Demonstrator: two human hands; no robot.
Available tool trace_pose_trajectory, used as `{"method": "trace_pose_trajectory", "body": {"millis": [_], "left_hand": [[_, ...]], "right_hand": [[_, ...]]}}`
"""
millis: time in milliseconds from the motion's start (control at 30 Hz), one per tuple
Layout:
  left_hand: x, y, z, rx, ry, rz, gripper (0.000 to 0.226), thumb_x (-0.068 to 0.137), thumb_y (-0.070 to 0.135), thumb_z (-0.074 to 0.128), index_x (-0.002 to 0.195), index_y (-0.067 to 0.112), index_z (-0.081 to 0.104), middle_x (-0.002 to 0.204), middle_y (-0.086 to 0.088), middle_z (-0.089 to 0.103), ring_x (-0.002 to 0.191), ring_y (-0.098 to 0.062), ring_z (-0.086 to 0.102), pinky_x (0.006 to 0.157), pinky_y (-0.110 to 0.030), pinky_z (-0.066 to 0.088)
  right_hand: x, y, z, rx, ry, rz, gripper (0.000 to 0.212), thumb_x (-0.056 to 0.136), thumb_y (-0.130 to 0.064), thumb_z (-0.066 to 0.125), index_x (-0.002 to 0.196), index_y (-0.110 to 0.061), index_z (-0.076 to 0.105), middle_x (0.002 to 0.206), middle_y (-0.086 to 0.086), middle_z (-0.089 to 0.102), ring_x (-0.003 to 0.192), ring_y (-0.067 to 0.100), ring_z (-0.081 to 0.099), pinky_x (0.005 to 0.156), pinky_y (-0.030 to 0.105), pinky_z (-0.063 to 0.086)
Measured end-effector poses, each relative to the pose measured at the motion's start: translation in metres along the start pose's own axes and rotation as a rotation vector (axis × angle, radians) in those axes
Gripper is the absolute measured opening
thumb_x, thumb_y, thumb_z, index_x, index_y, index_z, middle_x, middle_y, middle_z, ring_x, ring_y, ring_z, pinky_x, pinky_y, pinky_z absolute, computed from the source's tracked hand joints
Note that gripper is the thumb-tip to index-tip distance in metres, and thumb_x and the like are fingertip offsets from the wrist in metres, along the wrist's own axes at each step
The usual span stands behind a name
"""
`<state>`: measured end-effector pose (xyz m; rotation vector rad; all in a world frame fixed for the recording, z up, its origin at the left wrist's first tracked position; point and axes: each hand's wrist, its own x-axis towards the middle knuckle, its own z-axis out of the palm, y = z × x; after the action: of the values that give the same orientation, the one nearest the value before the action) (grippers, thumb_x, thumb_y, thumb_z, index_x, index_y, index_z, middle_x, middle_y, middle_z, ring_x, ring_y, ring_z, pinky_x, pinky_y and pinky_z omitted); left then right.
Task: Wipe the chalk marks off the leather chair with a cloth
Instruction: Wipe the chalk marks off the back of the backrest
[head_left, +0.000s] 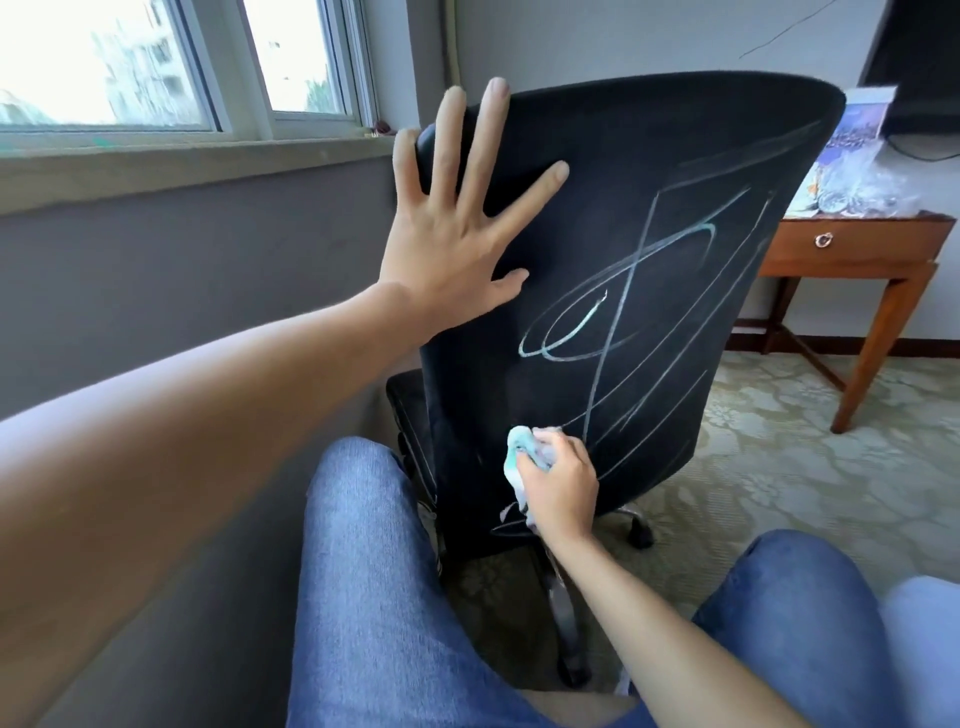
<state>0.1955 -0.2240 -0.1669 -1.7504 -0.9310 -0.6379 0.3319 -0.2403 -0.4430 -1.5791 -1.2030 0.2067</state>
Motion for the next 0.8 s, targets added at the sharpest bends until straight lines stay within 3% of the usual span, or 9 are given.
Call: {"method": "trace_pose_trajectory", "body": {"millis": [167,267,400,500,600,700,800], "left_hand": [[-0.008,0.001,0.007,-0.032,0.071,-0.035,0.087,0.086,0.056,0.056,0.164,0.036,0.024,0.166,-0.035,0.016,0.151,-0.062,0.015,0.113,-0.078,0.018],[-0.008,0.000,0.009,-0.072,0.162,-0.057,0.071,0.094,0.057,0.050,0.160,0.034,0.038,0.163,-0.035,0.026,0.149,-0.062,0.022,0.112,-0.078,0.020],[-0.013,-0.004,0.012,-0.065,0.226,-0.090,0.066,0.091,0.038,0.044,0.157,0.032,0.044,0.160,-0.037,0.029,0.146,-0.065,0.026,0.110,-0.079,0.022],[-0.017,-0.009,0.011,-0.066,0.190,-0.129,0.075,0.081,0.027,0.047,0.156,0.032,0.044,0.161,-0.038,0.025,0.146,-0.067,0.022,0.108,-0.081,0.021],[-0.024,-0.015,0.011,-0.058,0.148,-0.168,0.076,0.082,0.026,0.047,0.157,0.033,0.042,0.162,-0.039,0.022,0.147,-0.067,0.018,0.108,-0.083,0.019],[-0.031,-0.022,0.012,-0.062,0.155,-0.177,0.074,0.081,0.023,0.047,0.155,0.032,0.046,0.161,-0.040,0.024,0.146,-0.068,0.019,0.108,-0.083,0.020],[-0.030,-0.027,0.011,-0.081,0.205,-0.155,0.064,0.089,0.021,0.038,0.151,0.029,0.054,0.157,-0.040,0.032,0.143,-0.068,0.028,0.106,-0.080,0.026]], "right_hand": [[0.063,-0.119,-0.073,0.202,0.322,-0.446,0.026,0.081,-0.019,0.074,0.106,-0.020,0.072,0.108,-0.005,0.060,0.087,0.007,0.058,0.074,0.019,0.045],[0.101,-0.164,-0.095,0.172,0.448,-0.565,0.028,0.081,-0.020,0.072,0.108,-0.016,0.072,0.107,0.001,0.059,0.086,0.005,0.055,0.073,0.012,0.040],[0.091,-0.139,-0.062,0.054,0.414,-0.639,0.022,0.075,-0.013,0.071,0.096,-0.004,0.072,0.093,0.007,0.055,0.073,0.018,0.055,0.061,0.029,0.051],[0.053,-0.077,-0.029,-0.045,0.303,-0.624,0.017,0.067,-0.002,0.076,0.080,-0.010,0.070,0.083,0.004,0.053,0.060,0.022,0.055,0.045,0.036,0.051],[0.027,-0.045,-0.020,-0.090,0.169,-0.571,0.010,0.073,-0.013,0.065,0.082,-0.015,0.070,0.083,-0.001,0.053,0.057,0.023,0.057,0.043,0.037,0.052],[0.041,-0.089,-0.034,-0.003,0.262,-0.595,0.024,0.081,-0.025,0.056,0.098,-0.013,0.068,0.087,0.003,0.055,0.064,0.024,0.058,0.050,0.031,0.050],[0.084,-0.162,-0.048,0.023,0.438,-0.698,0.023,0.083,-0.021,0.066,0.101,-0.006,0.072,0.094,0.006,0.056,0.074,0.019,0.059,0.056,0.028,0.049]]}}
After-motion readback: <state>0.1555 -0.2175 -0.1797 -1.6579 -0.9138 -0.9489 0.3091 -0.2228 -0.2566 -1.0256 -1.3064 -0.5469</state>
